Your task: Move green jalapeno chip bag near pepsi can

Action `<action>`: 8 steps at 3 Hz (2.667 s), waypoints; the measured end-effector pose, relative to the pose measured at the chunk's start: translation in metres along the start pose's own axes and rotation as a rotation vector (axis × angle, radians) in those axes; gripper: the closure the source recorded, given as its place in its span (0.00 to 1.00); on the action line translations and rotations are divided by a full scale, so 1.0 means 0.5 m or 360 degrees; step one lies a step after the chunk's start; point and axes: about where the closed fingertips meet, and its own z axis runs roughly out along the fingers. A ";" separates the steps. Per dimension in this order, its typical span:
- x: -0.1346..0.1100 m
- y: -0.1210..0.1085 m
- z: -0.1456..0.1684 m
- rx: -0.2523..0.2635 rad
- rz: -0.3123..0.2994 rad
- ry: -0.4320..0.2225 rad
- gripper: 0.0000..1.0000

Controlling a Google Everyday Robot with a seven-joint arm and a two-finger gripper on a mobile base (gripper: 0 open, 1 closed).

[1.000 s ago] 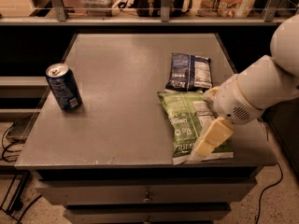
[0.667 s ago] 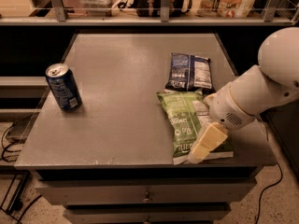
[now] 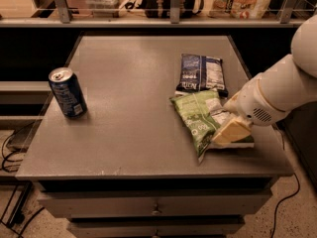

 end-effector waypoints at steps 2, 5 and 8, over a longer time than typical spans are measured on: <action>-0.056 -0.019 -0.049 0.0076 -0.0093 -0.0044 0.86; -0.291 0.002 -0.043 -0.0147 -0.0456 -0.0375 1.00; -0.375 0.094 0.044 -0.0375 -0.0655 -0.0429 0.82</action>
Offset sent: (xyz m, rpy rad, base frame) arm 0.0185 0.0233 0.0459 0.0102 -0.0906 0.0720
